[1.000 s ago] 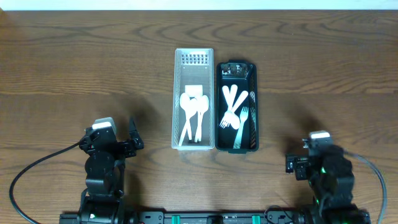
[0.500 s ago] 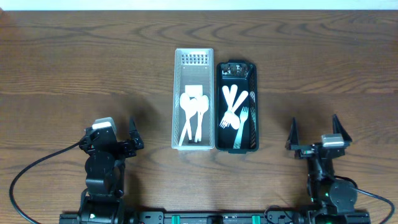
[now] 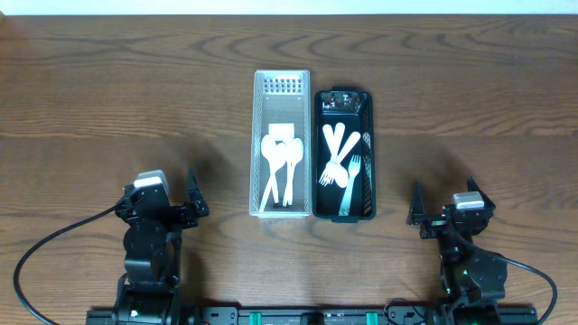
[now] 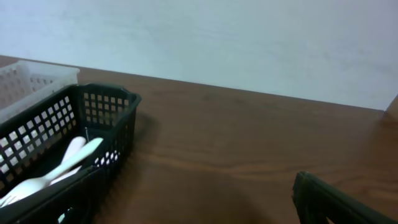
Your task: Pack container
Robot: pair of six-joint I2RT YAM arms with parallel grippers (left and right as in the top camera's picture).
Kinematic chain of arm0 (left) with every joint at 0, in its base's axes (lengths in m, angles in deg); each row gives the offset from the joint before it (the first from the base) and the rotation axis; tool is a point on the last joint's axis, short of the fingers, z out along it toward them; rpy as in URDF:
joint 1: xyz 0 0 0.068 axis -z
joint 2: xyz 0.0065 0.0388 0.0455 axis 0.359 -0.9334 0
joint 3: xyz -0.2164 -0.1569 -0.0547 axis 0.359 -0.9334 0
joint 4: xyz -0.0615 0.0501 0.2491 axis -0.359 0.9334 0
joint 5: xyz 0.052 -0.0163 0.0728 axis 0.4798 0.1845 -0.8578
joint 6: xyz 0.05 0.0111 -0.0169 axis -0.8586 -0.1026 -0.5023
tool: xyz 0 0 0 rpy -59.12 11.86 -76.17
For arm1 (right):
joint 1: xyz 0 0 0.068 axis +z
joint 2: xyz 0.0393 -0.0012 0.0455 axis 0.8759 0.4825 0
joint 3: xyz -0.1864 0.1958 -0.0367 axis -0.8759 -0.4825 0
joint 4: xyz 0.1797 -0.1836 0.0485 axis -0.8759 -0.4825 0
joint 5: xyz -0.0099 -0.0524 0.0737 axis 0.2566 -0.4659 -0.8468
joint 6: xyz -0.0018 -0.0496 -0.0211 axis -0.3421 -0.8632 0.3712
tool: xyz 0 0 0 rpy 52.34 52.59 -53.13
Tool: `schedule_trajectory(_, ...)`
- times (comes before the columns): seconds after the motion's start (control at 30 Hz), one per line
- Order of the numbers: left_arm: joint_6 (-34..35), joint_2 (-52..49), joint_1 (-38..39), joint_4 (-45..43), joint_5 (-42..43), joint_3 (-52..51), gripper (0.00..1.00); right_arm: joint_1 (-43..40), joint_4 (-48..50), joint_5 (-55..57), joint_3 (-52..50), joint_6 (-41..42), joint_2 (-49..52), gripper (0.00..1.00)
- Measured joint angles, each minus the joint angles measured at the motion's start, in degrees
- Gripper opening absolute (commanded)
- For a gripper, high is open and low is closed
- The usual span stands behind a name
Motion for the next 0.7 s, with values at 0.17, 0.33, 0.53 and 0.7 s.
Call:
schedule_trajectory(0.17, 0.0, 0.0, 0.0, 0.0, 0.0, 0.0, 0.98, 0.0, 0.0, -0.2, 0.0, 0.1, 0.0, 0.99)
schedule_trajectory(0.33, 0.0, 0.0, 0.0, 0.0, 0.0, 0.0, 0.98, 0.0, 0.0, -0.2, 0.0, 0.2, 0.0, 0.99)
schedule_trajectory(0.53, 0.0, 0.0, 0.0, 0.0, 0.0, 0.0, 0.98, 0.0, 0.0, -0.2, 0.0, 0.2, 0.0, 0.99)
schedule_trajectory(0.7, 0.0, 0.0, 0.0, 0.0, 0.0, 0.0, 0.98, 0.0, 0.0, -0.2, 0.0, 0.2, 0.0, 0.99)
